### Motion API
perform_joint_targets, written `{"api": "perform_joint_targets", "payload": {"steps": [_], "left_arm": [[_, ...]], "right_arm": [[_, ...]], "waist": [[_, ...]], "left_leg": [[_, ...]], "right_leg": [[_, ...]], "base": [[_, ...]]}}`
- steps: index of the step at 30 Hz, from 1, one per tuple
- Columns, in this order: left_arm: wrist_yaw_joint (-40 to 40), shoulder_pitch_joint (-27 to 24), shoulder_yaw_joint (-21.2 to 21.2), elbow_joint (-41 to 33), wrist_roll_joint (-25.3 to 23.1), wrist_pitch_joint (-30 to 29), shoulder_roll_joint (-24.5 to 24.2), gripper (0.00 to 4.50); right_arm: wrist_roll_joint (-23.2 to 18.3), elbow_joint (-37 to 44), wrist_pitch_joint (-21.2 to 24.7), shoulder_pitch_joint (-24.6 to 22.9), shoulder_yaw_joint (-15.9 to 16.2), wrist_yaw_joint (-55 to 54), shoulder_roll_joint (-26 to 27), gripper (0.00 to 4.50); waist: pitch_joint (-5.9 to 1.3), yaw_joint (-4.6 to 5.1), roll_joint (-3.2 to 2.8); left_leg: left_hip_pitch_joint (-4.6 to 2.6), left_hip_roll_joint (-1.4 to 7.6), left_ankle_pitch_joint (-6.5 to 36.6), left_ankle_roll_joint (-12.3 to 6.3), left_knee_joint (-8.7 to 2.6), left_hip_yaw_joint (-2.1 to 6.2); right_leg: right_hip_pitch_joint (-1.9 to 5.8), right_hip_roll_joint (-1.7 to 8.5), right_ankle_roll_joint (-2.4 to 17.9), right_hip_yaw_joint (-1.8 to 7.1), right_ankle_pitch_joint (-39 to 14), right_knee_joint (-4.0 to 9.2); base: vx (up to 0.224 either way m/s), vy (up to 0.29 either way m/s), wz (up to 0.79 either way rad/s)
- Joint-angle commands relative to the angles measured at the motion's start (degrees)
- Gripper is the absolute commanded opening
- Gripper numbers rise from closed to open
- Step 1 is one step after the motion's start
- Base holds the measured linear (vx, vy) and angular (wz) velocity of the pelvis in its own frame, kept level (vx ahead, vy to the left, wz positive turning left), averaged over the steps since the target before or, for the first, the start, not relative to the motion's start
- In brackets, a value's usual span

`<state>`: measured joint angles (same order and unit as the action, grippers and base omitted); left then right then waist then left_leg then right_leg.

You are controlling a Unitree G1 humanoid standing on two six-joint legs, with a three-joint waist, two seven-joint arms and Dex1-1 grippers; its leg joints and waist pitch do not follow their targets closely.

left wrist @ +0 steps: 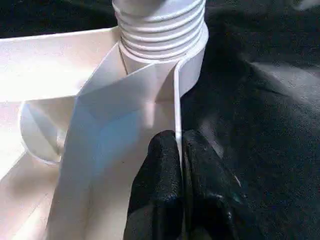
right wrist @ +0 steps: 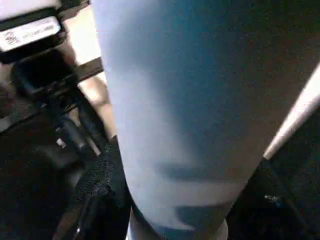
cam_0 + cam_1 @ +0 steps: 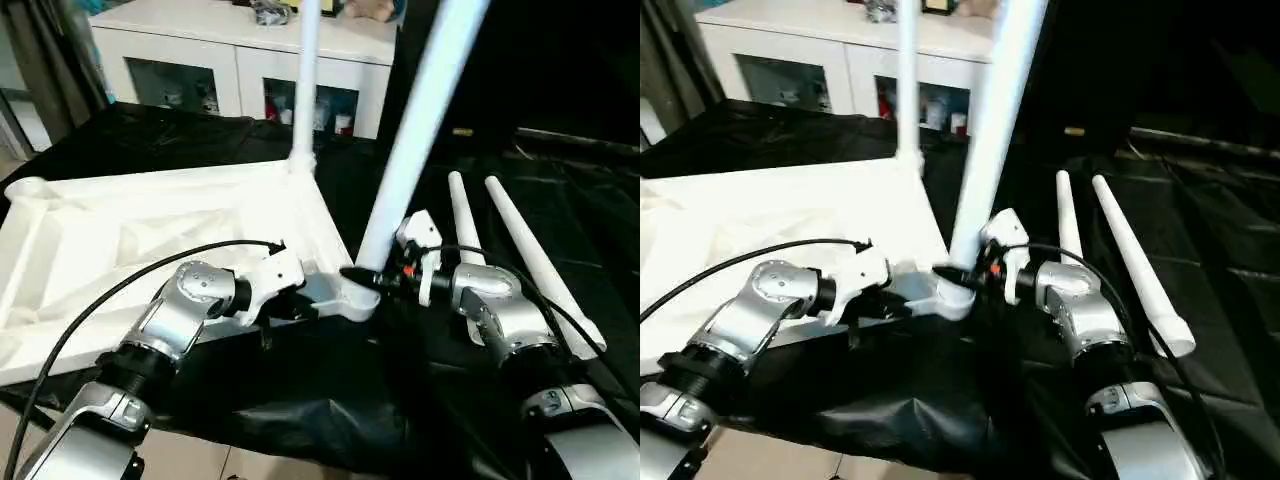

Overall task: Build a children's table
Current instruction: Insert table leg to table base

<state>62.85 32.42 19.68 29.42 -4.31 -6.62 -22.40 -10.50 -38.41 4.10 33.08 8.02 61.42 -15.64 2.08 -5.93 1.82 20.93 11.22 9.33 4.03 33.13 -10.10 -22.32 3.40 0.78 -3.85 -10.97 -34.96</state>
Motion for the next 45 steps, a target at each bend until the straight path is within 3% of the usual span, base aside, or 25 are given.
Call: {"api": "perform_joint_targets", "payload": {"steps": [1,7,15,19,22,23,25,26,30,34,36,37,38,39,40,41,42,43,44,45], "left_arm": [[-1.1,0.1,0.0,0.7,-1.6,0.2,-1.5,0.0],[2.1,-0.1,0.1,0.2,0.1,2.2,-1.8,0.0],[3.2,0.4,0.2,0.8,0.4,2.8,-2.3,0.0],[1.5,0.9,-0.5,1.6,0.3,1.8,-1.8,0.0],[-1.7,2.0,-1.8,3.2,0.0,-0.6,-0.8,0.0],[-3.2,2.5,-2.5,3.9,0.1,-1.8,-0.2,0.0],[-4.5,3.0,-3.1,4.2,0.5,-3.3,0.5,0.0],[-5.3,3.2,-3.5,4.1,0.7,-4.3,1.0,0.0],[-8.7,4.0,-4.8,4.1,1.3,-8.6,2.9,0.0],[-15.4,5.6,-6.8,5.6,1.5,-16.5,6.2,0.0],[-25.1,7.7,-9.2,8.4,1.2,-22.2,11.0,0.0],[-25.3,7.8,-9.2,8.4,1.2,-22.3,11.0,0.0],[-27.8,8.1,-9.5,9.1,0.9,-22.6,12.3,0.0],[-29.7,8.2,-9.7,9.3,0.6,-22.7,13.2,0.0],[-31.4,8.3,-10.0,9.4,0.3,-22.7,14.0,0.0],[-32.6,8.4,-9.9,9.2,-0.2,-22.8,14.5,0.0],[-32.6,8.4,-9.8,9.2,-0.2,-22.9,14.5,0.0],[-32.8,8.4,-9.8,9.1,-0.4,-22.9,14.5,0.0],[-32.9,8.4,-9.7,8.9,-0.4,-23.2,14.5,0.0],[-33.0,8.5,-9.6,8.9,-0.6,-23.5,14.3,0.0]], "right_arm": [[3.1,-3.0,2.0,-4.2,4.8,4.4,-0.6,1.91],[3.4,-4.3,1.4,-4.7,5.6,6.5,-0.7,1.91],[3.3,-4.4,-1.2,-5.8,5.9,9.1,-1.2,1.91],[3.5,-6.0,-1.7,-5.4,4.9,6.6,-0.5,1.91],[5.4,-9.9,-2.5,-3.7,3.3,-1.2,0.7,1.91],[6.7,-12.0,-3.2,-2.7,2.7,-6.1,1.1,1.91],[7.7,-14.4,-3.5,-1.5,1.7,-12.2,1.8,1.91],[7.8,-15.3,-3.4,-0.9,1.1,-14.8,2.2,1.91],[7.9,-18.0,-2.4,1.1,-0.3,-22.7,4.0,1.91],[7.0,-21.0,0.7,3.5,-1.8,-30.7,7.1,1.91],[5.8,-25.3,3.1,6.3,-3.6,-39.8,11.2,1.91],[5.8,-25.3,3.1,6.4,-3.7,-39.9,11.2,1.91],[4.9,-26.4,3.9,7.1,-4.5,-42.3,12.5,1.91],[4.2,-27.3,4.4,7.6,-5.3,-44.0,13.5,1.91],[3.8,-27.8,4.8,8.0,-5.8,-45.1,14.2,1.91],[3.4,-28.5,5.4,8.4,-6.3,-46.2,14.9,1.91],[3.4,-28.5,5.4,8.4,-6.3,-46.2,14.9,1.91],[3.6,-28.6,5.4,8.6,-6.2,-46.1,15.2,1.91],[3.7,-28.8,5.5,8.7,-6.3,-46.1,15.4,1.91],[4.1,-29.4,5.4,9.2,-6.5,-46.4,15.7,1.91]], "waist": [[-2.36,-0.04,-0.17],[-2.16,-0.19,-0.24],[-2.44,-0.47,-0.25],[-2.3,-0.47,-0.24],[-2.02,-0.21,-0.23],[-1.75,0.15,-0.29],[-1.72,0.58,-0.13],[-1.62,1.07,-0.06],[-1.73,2.26,-0.49],[-1.42,3.1,-0.92],[-1.05,3.77,-1.44],[-0.81,4.4,-2.0],[-0.63,4.3,-2.27],[-0.72,2.31,-3.59],[-0.98,1.54,-2.01],[-1.47,1.27,0.4],[-0.8,1.07,2.03],[-0.57,0.61,2.07],[-1.38,-0.15,-0.13],[-1.62,0.87,-0.51]], "left_leg": [[-1.14,2.57,19.4,-0.46,-4.36,0.92],[-1.67,2.51,22.7,0.37,-4.6,1.27],[-1.43,2.61,19.9,-0.07,-4.74,1.04],[-1.55,2.57,20.9,0.09,-4.84,1.09],[-1.8,2.41,22.6,0.61,-4.87,1.16],[-2.25,2.26,25.4,1.46,-4.86,1.45],[-2.53,2.06,27.8,2.14,-4.67,1.85],[-2.28,2.09,28.9,2.27,-4.86,2.24],[-1.84,2.25,32.5,2.54,-5.5,2.98],[-2.76,2.16,35.7,2.59,-5.33,2.91],[-4.15,2.1,39.7,2.6,-4.88,2.98],[-4.0,2.7,44.3,2.72,-5.92,3.42],[-2.97,3.48,47.3,2.92,-7.36,3.64],[1.94,5.44,54.3,3.87,-12.79,2.47],[2.05,5.36,53.5,2.05,-12.99,1.57],[-3.31,2.71,45.2,2.04,-9.58,-0.52],[-7.37,-0.6,28.2,0.47,2.68,0.37],[-1.1,0.66,13.7,-1.25,1.59,2.32],[0.03,1.85,14.8,2.15,-3.22,3.19],[0.95,2.25,21.7,4.32,-5.18,3.77]], "right_leg": [[1.56,5.2,9.4,2.94,-21.3,5.26],[1.4,5.53,7.7,2.99,-27.7,6.01],[1.78,5.19,9.9,3.08,-20.0,5.22],[1.76,5.25,9.6,3.05,-22.2,5.45],[1.39,5.36,9.0,3.02,-25.9,5.87],[0.95,5.4,7.6,2.77,-31.5,6.42],[0.7,5.67,5.2,2.34,-37.8,7.17],[0.84,5.81,4.2,2.0,-39.6,7.49],[1.41,5.61,4.0,0.95,-37.2,7.82],[0.93,5.5,4.5,-0.18,-36.0,8.51],[0.43,5.39,3.0,-2.24,-38.0,9.86],[1.38,4.58,2.2,-3.75,-34.9,9.55],[2.65,4.12,2.3,-4.02,-31.7,8.06],[7.09,2.61,4.8,-2.95,-16.7,-3.04],[6.55,2.39,3.6,-1.71,-11.2,-3.94],[1.27,3.9,3.4,1.77,-23.9,-0.09],[-4.45,9.66,1.8,2.17,-54.4,10.66],[1.29,12.52,0.6,3.98,-58.9,9.9],[2.84,9.1,1.4,1.04,-49.9,7.98],[3.28,6.42,1.7,-0.37,-37.8,5.94]], "base": [[0.0,0.0,0.0],[0.0,0.0,0.0],[0.0,0.0,0.0],[0.0,0.0,0.0],[0.0,0.0,0.0],[0.0,0.0,0.0],[-0.03,0.004,-0.04],[-0.06,0.008,-0.07],[-0.041,0.031,-0.14],[-0.016,0.016,-0.03],[-0.051,0.045,-0.05],[-0.026,0.05,-0.05],[-0.059,0.033,-0.02],[-0.059,0.033,-0.02],[0.01,-0.051,0.22],[0.084,-0.118,0.09],[0.084,-0.118,0.09],[0.068,-0.043,-0.41],[0.099,0.056,-0.49],[0.099,0.056,-0.49]]}}
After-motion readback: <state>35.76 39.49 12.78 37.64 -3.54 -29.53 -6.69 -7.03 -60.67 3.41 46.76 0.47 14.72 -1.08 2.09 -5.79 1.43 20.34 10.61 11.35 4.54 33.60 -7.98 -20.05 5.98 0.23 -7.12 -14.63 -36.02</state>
